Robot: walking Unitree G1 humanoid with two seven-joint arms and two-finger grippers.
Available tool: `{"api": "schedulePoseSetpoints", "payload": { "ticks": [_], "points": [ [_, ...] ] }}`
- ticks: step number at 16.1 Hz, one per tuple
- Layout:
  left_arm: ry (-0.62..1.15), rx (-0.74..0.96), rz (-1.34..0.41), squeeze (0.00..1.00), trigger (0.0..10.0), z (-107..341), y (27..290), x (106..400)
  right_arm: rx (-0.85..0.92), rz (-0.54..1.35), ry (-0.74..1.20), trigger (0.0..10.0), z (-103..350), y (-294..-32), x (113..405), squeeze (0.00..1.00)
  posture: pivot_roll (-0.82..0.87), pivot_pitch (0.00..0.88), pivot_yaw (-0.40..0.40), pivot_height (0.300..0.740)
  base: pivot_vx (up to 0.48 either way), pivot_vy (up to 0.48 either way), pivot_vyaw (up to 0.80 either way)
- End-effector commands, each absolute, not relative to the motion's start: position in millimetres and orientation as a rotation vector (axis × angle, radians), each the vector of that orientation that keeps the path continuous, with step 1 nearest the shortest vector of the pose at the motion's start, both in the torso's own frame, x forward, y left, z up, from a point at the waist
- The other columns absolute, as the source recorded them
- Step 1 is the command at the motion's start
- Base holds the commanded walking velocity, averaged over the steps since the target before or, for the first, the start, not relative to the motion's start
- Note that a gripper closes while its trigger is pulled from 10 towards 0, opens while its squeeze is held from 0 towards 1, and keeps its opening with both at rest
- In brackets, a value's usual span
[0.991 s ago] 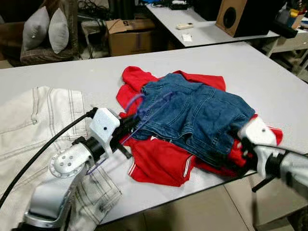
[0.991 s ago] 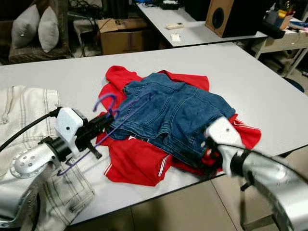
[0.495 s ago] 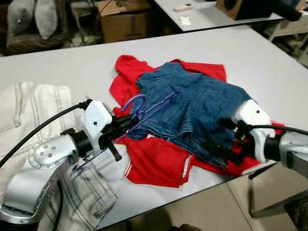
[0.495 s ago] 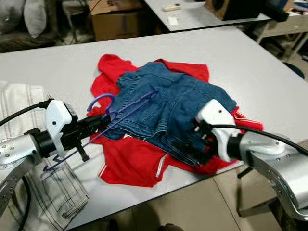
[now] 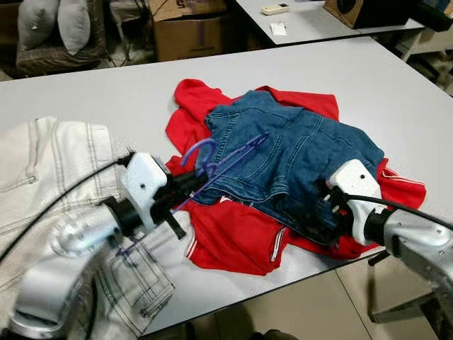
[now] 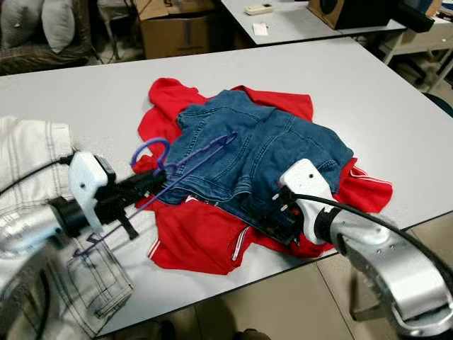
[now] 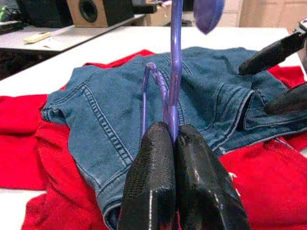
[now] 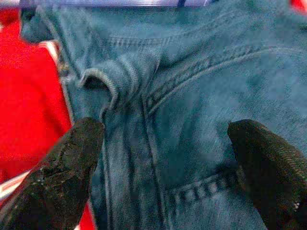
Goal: Hang hanger
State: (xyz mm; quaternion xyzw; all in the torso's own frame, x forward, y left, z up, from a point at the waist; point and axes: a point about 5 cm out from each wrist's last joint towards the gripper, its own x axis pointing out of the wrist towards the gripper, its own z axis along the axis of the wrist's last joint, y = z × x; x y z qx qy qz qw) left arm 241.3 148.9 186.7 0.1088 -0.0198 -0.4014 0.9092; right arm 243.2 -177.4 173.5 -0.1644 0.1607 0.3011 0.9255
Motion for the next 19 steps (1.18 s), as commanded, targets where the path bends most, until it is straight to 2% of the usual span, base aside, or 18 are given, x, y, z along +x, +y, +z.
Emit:
{"api": "schedulePoseSetpoints", "payload": {
  "ticks": [1, 3, 8, 9, 10, 11, 16, 17, 18, 19],
  "points": [
    [-0.056, 0.232, -0.842, 0.0, 10.0, 186.1, 144.4, 239.6, -0.344, 0.587, 0.287, 10.0, 176.4, -181.7, 245.0, 0.0, -0.03, 0.06, -0.025, 0.74, 0.0, 0.0, 0.0],
    [-0.055, 0.233, -0.838, 0.0, 10.0, 180.1, 144.6, 240.3, -0.313, 0.534, 0.229, 10.0, 166.4, -185.5, 248.0, 0.0, -0.04, 0.037, -0.018, 0.74, 0.0, 0.0, 0.0],
    [-0.04, 0.25, -0.843, 0.0, 10.0, 174.4, 145.8, 240.5, -0.162, 0.622, 0.156, 10.0, 159.9, -188.3, 268.0, 0.0, -0.04, 0.041, -0.014, 0.74, 0.0, 0.0, 0.0],
    [-0.043, 0.25, -0.842, 0.0, 10.0, 173.7, 144.7, 240.4, -0.14, 0.665, 0.129, 7.9, 161.2, -187.1, 271.6, 0.0, -0.04, 0.043, -0.016, 0.74, 0.0, 0.0, 0.0],
    [-0.044, 0.25, -0.842, 0.0, 10.0, 172.6, 143.2, 239.6, -0.154, 0.678, 0.133, 2.7, 158.7, -189.6, 276.7, 0.0, -0.04, 0.047, -0.022, 0.74, 0.0, 0.0, 0.0],
    [-0.046, 0.25, -0.842, 0.0, 10.0, 172.0, 141.0, 238.0, -0.171, 0.699, 0.139, 0.0, 156.6, -192.3, 280.6, 0.0, -0.03, 0.048, -0.03, 0.74, 0.0, 0.0, 0.0],
    [-0.043, 0.256, -0.835, 0.0, 10.0, 171.2, 141.9, 236.3, -0.303, 0.822, 0.219, 0.0, 148.7, -202.1, 279.4, 0.0, -0.03, 0.055, -0.045, 0.74, 0.0, 0.0, 0.0],
    [-0.044, 0.258, -0.835, 0.0, 10.0, 170.9, 141.7, 235.8, -0.316, 0.83, 0.223, 1.9, 148.9, -204.7, 278.7, 0.0, -0.03, 0.058, -0.047, 0.74, 0.0, 0.0, 0.0],
    [-0.043, 0.259, -0.836, 0.0, 10.0, 170.8, 141.4, 235.2, -0.328, 0.842, 0.225, 3.1, 149.1, -206.6, 277.6, 0.0, -0.03, 0.06, -0.046, 0.74, 0.0, 0.0, 0.0],
    [-0.043, 0.261, -0.836, 0.0, 10.0, 170.8, 141.5, 234.6, -0.322, 0.846, 0.225, 3.8, 148.9, -207.4, 277.0, 0.0, -0.03, 0.063, -0.044, 0.74, 0.0, 0.0, 0.0]
  ]
}}
